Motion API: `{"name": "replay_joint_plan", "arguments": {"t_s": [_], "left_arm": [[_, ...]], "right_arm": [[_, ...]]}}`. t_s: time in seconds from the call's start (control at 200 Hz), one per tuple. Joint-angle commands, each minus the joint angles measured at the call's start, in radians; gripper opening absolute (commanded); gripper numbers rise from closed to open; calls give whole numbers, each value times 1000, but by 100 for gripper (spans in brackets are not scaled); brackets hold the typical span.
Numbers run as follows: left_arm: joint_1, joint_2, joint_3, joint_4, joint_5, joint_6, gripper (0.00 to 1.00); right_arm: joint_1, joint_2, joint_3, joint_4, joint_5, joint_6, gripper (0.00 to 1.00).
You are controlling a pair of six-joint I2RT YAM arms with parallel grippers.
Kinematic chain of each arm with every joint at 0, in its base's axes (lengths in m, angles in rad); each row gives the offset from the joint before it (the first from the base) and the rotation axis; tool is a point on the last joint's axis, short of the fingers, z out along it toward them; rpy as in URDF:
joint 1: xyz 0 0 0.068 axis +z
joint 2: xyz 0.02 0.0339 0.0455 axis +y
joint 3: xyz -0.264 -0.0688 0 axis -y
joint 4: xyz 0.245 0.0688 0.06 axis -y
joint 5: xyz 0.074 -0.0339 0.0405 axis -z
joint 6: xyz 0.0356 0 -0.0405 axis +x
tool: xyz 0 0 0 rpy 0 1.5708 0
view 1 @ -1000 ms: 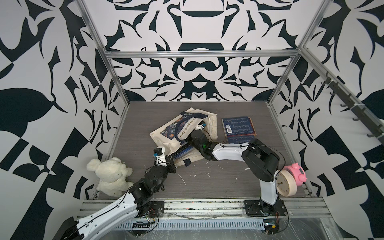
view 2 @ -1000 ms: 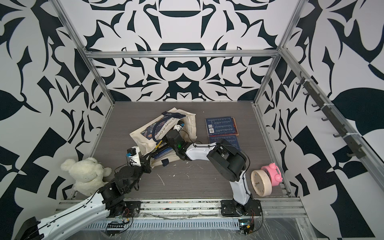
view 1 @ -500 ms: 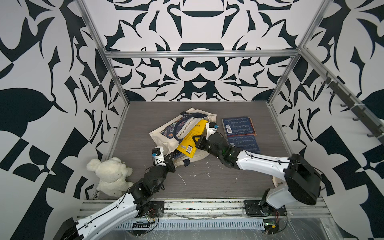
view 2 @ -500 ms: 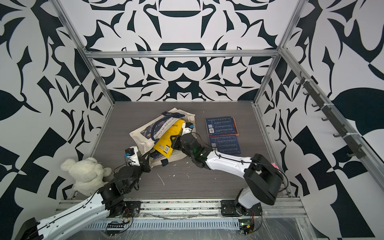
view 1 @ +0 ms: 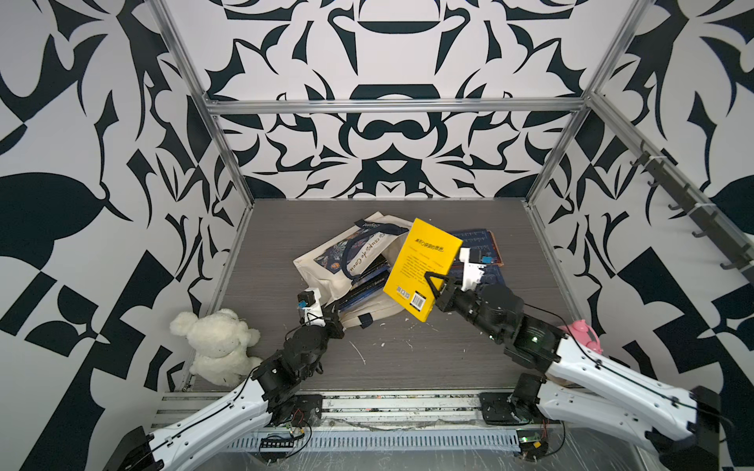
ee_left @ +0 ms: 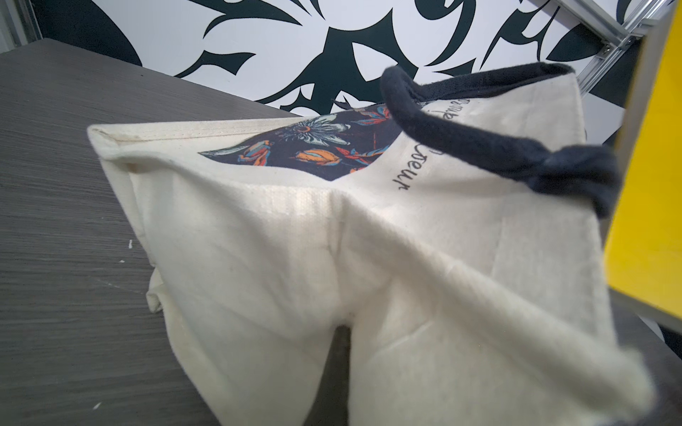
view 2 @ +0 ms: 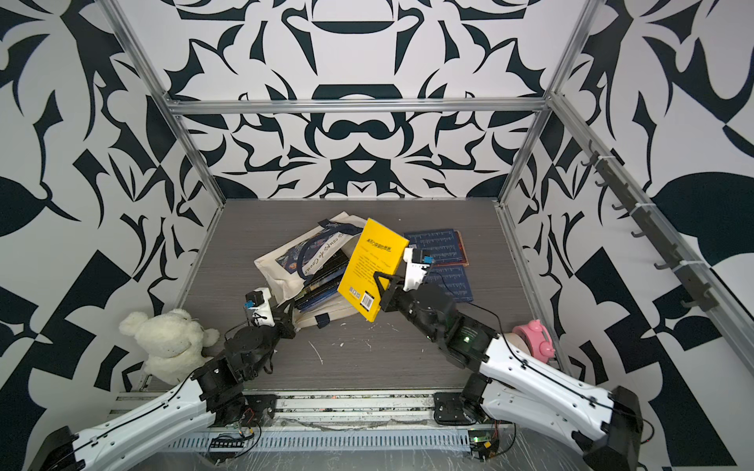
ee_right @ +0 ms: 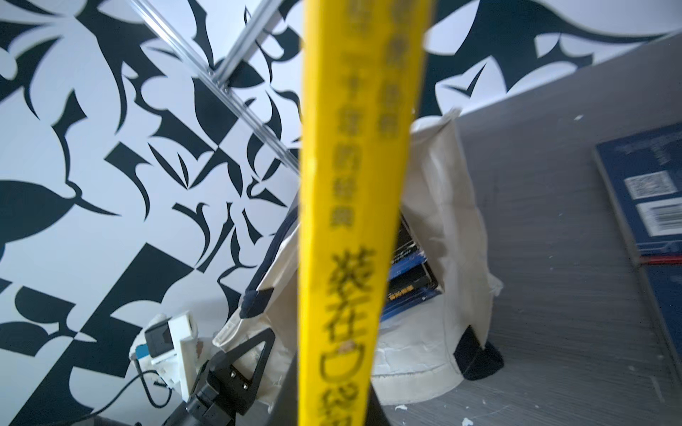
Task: Take out the books from the canvas bag
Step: Place the book on the book.
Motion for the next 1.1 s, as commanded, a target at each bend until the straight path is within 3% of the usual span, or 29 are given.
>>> {"name": "replay_joint_plan", "arguments": {"t_s": [0.0,0.195,0.385,0.575,0.845,1.095], "left_arm": [[0,-4,31,24,-20,-4,0],[0,-6,30,22,-21,-4,0],[0,-2,31,24,-18,-4,0],[1,3,33,25,-9,-4,0],[-1,3,36,19,-1,-4,0],[0,8,36,25,3,-4,0]], "right_arm": [[1,-101,-5,-34,247,-18,0],[-3,-192,-59,-66,492,10,0],[-46,-184,-124,-17,575,36,0],[-176,-159,-213,63,520,144,0],[-406,1,-364,346,233,361,0],[-435,97,-428,463,269,435,0]]}}
